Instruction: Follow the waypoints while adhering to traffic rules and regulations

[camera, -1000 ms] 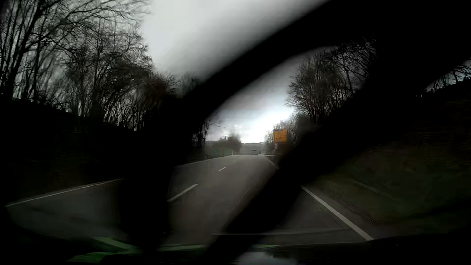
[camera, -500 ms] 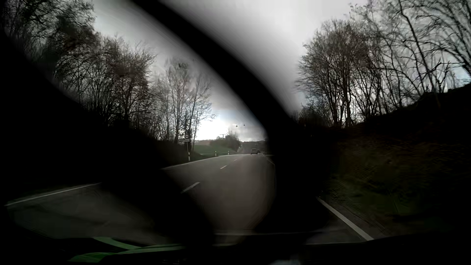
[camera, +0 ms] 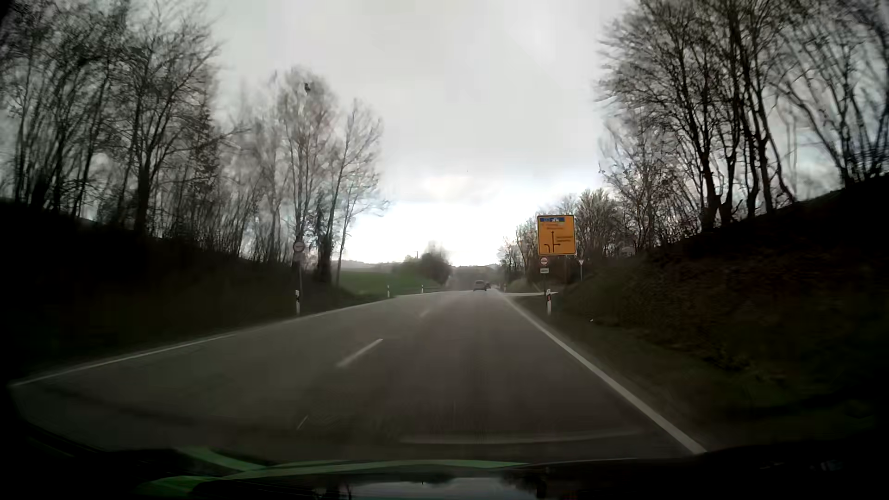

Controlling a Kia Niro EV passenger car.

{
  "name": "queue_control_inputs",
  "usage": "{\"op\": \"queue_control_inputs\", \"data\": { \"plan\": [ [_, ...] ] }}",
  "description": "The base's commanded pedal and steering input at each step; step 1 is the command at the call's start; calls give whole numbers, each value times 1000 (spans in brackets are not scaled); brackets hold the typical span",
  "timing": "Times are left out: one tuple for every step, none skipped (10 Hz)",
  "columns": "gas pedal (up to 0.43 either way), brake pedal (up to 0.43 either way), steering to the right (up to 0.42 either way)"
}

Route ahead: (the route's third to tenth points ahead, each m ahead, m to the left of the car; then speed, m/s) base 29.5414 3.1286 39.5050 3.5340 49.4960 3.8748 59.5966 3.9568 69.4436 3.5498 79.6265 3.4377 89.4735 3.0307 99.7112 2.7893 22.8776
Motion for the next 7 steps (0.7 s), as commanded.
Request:
{"op": "queue_control_inputs", "data": {
  "plan": [
    [150,0,-2],
    [150,0,-2],
    [150,0,-2],
    [150,0,-2],
    [150,0,-2],
    [150,0,-2],
    [150,0,-2]
  ]
}}
